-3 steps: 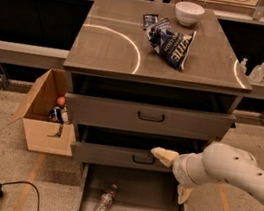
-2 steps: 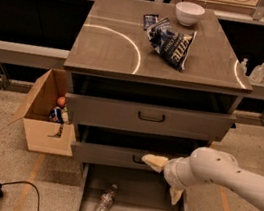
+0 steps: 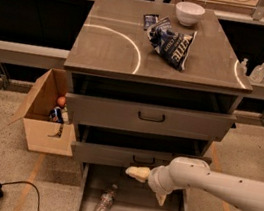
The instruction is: Pick water bottle from bottom drawer and place on counter
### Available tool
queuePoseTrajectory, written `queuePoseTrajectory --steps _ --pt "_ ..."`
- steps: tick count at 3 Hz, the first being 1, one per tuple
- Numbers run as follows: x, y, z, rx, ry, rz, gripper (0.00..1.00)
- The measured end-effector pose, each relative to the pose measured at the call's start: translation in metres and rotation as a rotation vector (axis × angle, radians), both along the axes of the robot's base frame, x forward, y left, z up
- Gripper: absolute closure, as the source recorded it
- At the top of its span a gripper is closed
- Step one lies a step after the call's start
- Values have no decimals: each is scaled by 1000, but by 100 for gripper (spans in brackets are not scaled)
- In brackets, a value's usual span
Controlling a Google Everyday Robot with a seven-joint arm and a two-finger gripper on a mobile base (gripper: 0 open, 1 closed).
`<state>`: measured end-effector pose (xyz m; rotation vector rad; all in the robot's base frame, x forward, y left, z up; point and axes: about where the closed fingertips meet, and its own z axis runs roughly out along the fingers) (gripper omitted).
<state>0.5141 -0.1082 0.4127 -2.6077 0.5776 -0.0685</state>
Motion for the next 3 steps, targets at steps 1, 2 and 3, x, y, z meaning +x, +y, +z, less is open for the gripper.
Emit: queuePoseTrajectory --steps 1,2,3 --pt "-2 24 -37 9 -38 67 0" --pt "5 40 -59 -17 -104 99 0" --pt "19 53 -59 2 -133 58 0"
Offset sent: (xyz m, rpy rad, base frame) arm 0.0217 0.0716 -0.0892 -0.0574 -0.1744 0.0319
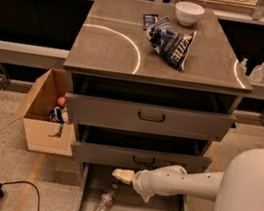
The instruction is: Pick water bottle from bottom drawer and place on counter
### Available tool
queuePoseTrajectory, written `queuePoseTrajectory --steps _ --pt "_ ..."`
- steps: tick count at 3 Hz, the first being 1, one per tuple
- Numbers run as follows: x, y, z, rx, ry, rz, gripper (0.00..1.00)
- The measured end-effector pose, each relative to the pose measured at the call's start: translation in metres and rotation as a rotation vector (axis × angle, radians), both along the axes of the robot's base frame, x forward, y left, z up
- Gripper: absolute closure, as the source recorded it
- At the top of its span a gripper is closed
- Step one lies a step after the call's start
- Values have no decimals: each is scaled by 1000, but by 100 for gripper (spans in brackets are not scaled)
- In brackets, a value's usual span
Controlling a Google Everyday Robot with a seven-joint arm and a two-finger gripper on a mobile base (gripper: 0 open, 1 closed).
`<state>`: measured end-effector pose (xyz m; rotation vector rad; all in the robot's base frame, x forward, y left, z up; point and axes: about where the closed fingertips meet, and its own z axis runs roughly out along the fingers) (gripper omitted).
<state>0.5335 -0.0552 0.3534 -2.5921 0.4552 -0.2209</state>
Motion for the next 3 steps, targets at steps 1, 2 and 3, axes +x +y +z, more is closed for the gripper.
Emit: queuePoseTrajectory --steps 1,2,3 --pt "5 3 -21 7 6 -3 0" --pt "5 21 -61 34 35 19 0" --pt "1 36 -94 66 63 52 0"
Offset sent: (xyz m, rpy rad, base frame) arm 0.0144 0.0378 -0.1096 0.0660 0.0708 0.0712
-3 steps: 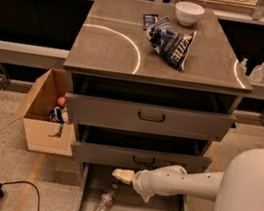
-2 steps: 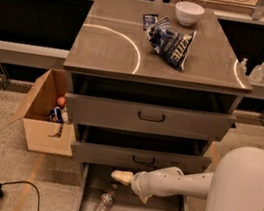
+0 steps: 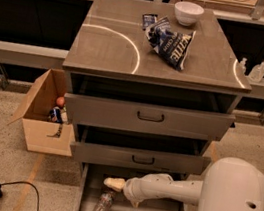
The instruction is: Pick water bottle from bottom drawer and place on counter
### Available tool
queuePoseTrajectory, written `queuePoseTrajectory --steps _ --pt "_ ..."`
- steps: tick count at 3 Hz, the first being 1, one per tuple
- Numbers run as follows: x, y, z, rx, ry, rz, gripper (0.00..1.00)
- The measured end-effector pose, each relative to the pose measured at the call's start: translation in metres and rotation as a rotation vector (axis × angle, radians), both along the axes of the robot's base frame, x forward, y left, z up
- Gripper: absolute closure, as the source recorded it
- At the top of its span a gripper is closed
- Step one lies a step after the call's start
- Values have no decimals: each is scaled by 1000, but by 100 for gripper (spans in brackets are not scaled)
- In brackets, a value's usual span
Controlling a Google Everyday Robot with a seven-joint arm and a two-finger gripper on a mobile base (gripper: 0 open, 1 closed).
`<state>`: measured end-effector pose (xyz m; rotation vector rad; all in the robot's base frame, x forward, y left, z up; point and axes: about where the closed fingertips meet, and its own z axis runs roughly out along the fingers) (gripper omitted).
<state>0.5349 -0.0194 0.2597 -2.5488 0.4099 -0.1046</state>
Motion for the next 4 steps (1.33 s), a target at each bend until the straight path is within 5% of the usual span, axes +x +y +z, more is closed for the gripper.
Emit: queuePoseTrajectory --steps 2,4 --pt "0 35 -42 56 13 69 0" --pt "0 59 -78 18 27 105 0"
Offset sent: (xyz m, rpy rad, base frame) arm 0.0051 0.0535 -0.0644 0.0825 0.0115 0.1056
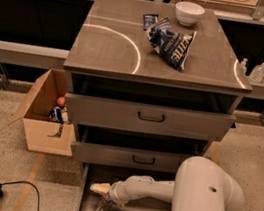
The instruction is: Pick water bottle from bottom drawer and place on counter
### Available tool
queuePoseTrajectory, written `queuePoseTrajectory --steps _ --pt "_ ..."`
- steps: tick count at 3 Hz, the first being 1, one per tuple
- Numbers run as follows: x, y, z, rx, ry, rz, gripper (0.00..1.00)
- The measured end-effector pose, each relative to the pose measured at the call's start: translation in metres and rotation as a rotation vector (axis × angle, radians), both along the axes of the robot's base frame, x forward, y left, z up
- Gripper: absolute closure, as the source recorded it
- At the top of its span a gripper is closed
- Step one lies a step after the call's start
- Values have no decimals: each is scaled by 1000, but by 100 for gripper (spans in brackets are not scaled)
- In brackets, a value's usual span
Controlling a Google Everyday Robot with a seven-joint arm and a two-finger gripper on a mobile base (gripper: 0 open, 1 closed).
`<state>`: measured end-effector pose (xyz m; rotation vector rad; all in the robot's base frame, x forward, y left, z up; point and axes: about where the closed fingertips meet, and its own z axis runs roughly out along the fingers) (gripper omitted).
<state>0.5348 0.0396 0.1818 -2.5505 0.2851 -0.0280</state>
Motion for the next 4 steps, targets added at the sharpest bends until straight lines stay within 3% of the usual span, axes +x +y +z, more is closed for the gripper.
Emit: queuePoseTrajectory --steps 2,3,4 --pt "-9 14 -35 -58 56 35 0" --pt "-12 19 -42 -67 71 51 18" --pt "-17 22 -45 -73 84 65 47"
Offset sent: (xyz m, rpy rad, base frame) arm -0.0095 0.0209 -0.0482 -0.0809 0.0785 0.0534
